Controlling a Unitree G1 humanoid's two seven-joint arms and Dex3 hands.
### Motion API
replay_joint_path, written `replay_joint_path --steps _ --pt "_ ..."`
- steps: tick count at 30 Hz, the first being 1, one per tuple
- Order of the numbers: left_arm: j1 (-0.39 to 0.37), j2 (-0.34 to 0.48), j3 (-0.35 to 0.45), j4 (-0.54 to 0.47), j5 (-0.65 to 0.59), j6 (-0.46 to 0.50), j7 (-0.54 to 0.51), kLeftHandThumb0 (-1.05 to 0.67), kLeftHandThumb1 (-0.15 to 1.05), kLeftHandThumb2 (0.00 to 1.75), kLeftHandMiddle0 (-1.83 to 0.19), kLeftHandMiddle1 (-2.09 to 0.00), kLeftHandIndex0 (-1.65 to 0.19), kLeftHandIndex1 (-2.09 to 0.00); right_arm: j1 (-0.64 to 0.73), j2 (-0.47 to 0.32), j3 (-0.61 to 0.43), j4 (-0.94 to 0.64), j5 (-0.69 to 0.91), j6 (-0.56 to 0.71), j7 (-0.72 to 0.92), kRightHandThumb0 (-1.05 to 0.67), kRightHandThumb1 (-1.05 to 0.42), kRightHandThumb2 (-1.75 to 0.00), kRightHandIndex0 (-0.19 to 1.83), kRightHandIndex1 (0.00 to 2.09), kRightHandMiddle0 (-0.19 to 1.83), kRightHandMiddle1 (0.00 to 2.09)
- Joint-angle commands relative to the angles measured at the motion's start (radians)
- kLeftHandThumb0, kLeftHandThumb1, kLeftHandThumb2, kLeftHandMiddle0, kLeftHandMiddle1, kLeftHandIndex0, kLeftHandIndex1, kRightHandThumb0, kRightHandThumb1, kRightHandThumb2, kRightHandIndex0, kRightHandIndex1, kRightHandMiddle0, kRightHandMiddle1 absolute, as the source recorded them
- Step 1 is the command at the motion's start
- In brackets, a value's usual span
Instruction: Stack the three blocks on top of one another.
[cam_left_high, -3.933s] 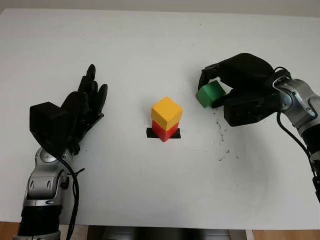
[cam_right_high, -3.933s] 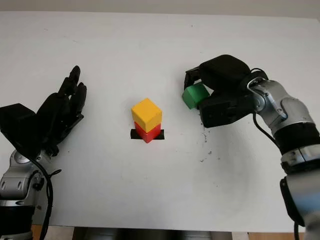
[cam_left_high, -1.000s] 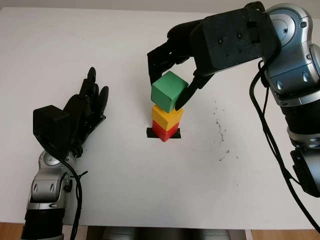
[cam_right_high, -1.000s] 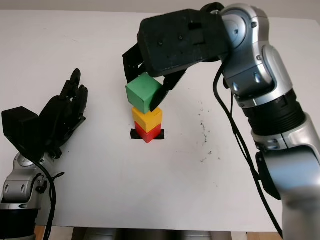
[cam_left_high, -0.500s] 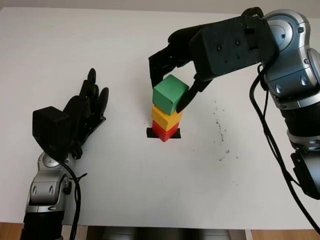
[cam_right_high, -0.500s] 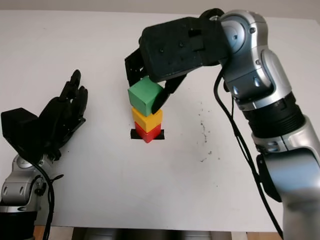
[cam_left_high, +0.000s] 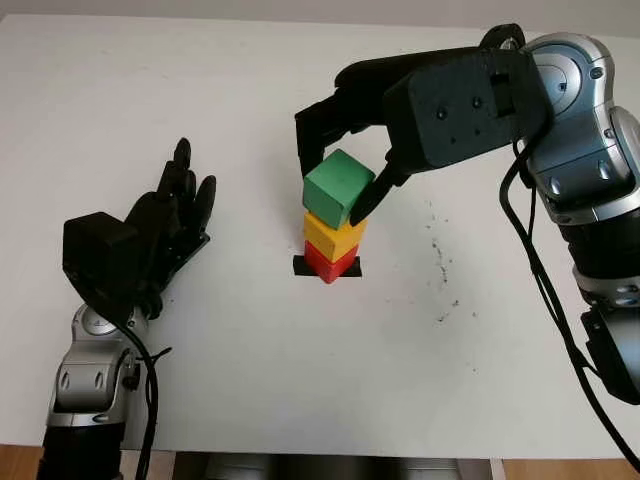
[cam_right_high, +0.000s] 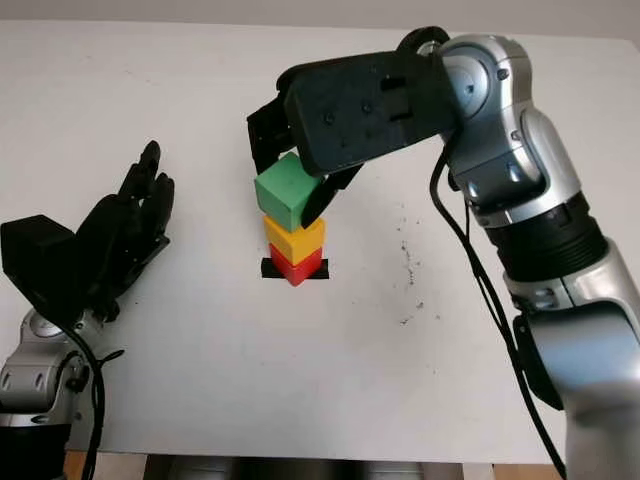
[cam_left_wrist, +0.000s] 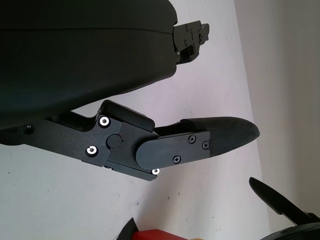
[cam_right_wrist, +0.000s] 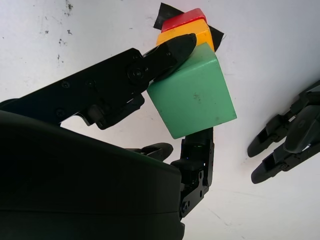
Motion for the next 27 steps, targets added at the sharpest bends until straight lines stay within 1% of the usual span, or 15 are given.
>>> replay_joint_path --steps 1,8,11,21,27 --pt "0.014 -0.001 0.005 -0.017 -0.001 -0.001 0.005 -0.75 1.05 0.58 0.19 0.0 0.19 0.0 0.002 -0.008 -0.011 0.0 0.001 -0.008 -0.009 -0.44 -0.89 -0.05 0.44 0.06 0.4 1.55" --pt "0.013 0.002 0.007 -0.016 -0.002 0.0 0.003 -0.77 1.05 0.58 0.19 0.0 0.19 0.0 0.007 -0.012 -0.005 0.001 -0.009 -0.011 -0.006 -0.43 -0.89 -0.05 0.42 0.05 0.38 1.56" --pt "0.01 0.001 0.01 -0.012 -0.008 -0.002 0.001 -0.77 1.05 0.57 0.19 0.0 0.19 0.0 0.01 -0.015 -0.001 0.0 -0.019 -0.023 -0.009 -0.45 -0.89 -0.05 0.43 0.06 0.4 1.55" --pt "0.01 0.011 0.006 -0.015 -0.005 0.007 -0.01 -0.77 1.05 0.58 0.19 0.0 0.19 0.0 0.018 -0.005 0.003 -0.002 -0.029 0.005 0.006 -0.44 -0.89 -0.05 0.41 0.05 0.42 1.53" --pt "0.01 0.01 0.008 -0.021 -0.007 0.009 -0.012 -0.76 1.05 0.58 0.19 0.0 0.19 0.0 0.03 -0.003 0.0 0.004 -0.02 -0.008 0.001 -0.45 -0.88 -0.05 0.42 0.05 0.43 1.54"
